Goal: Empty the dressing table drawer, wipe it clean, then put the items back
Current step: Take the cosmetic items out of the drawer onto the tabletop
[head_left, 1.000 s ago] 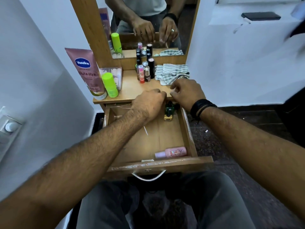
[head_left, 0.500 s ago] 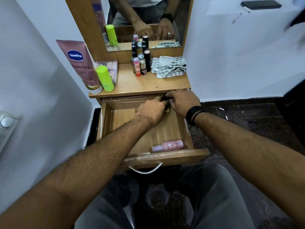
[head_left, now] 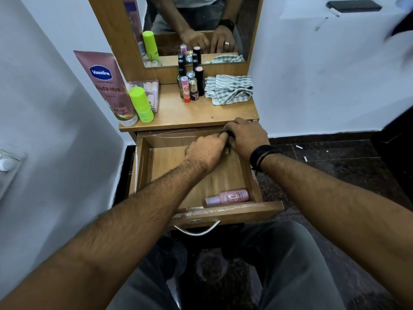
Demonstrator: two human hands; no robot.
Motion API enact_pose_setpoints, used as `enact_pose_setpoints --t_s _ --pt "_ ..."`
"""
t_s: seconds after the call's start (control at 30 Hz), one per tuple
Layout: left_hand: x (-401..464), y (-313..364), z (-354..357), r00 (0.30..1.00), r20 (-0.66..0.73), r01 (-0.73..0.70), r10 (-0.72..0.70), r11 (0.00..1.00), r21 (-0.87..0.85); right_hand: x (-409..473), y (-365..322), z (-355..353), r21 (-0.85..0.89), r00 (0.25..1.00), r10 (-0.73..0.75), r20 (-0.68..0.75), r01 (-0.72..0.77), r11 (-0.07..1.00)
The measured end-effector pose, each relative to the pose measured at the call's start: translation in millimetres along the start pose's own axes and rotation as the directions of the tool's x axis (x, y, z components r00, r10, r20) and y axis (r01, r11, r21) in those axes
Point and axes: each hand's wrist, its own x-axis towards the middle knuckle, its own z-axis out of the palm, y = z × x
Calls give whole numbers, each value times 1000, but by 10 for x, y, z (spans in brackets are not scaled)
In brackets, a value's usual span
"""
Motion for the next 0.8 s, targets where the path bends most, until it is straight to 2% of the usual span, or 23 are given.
enact_pose_setpoints --t_s 0.3,0.53,0.8 --pt "-65 -116 7 999 -29 -29 27 998 -54 21 -63 28 -4 998 -52 -34 52 999" --pt "-178 -152 -60 996 -64 -61 59 997 -35 8 -113 0 72 999 39 5 -39 997" --pt "-325 -278 -142 995 -75 -72 71 997 -10 3 -204 -30 32 997 74 34 -75 997"
